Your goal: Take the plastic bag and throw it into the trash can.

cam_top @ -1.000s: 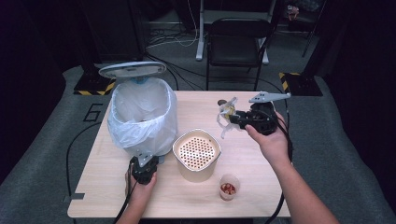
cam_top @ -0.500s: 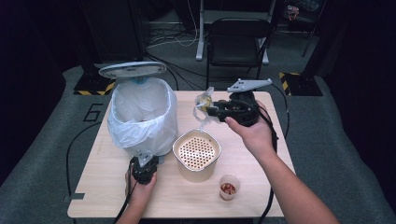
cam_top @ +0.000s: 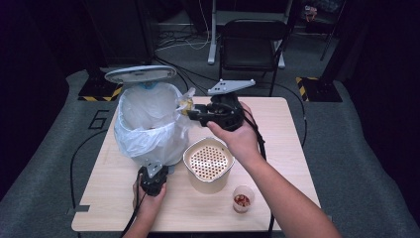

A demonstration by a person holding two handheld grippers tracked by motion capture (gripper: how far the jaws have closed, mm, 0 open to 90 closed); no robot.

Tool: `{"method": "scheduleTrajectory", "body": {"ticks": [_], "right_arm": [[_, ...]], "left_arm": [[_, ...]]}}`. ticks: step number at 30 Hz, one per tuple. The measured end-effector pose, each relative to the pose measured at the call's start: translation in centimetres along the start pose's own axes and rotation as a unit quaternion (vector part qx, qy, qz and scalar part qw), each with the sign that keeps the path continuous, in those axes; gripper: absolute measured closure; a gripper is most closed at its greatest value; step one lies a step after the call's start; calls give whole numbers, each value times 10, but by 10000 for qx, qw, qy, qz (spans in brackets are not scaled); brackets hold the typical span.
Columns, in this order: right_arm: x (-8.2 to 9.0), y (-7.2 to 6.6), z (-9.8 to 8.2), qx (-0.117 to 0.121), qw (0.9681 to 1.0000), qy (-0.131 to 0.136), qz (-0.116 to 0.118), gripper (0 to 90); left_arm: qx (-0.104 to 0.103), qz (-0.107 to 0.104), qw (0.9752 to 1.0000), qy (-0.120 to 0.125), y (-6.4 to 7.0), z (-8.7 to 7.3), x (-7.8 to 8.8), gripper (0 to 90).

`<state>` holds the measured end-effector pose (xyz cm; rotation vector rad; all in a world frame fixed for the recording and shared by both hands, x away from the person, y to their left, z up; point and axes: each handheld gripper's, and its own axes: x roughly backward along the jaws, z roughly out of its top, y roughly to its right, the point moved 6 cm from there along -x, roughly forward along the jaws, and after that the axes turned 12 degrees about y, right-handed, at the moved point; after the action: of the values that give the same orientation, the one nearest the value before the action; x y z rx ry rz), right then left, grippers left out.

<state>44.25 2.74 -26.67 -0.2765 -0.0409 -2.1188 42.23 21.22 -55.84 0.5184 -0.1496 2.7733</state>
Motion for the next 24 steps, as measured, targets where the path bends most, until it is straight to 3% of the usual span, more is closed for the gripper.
{"method": "scheduleTrajectory", "body": {"ticks": [6, 15, 24], "right_arm": [[-19, -10, -2, -75, 9997, 96, 198, 704], [-44, -14, -6, -31, 9996, 281, 57, 703], [-65, -15, -4, 54, 9997, 252, -41, 703]], "left_arm": [[15, -2, 10000, 8, 0, 0, 0, 851], [65, -43, 10000, -21, 1, 0, 0, 850], [63, -44, 10000, -15, 2, 0, 0, 850]]}}
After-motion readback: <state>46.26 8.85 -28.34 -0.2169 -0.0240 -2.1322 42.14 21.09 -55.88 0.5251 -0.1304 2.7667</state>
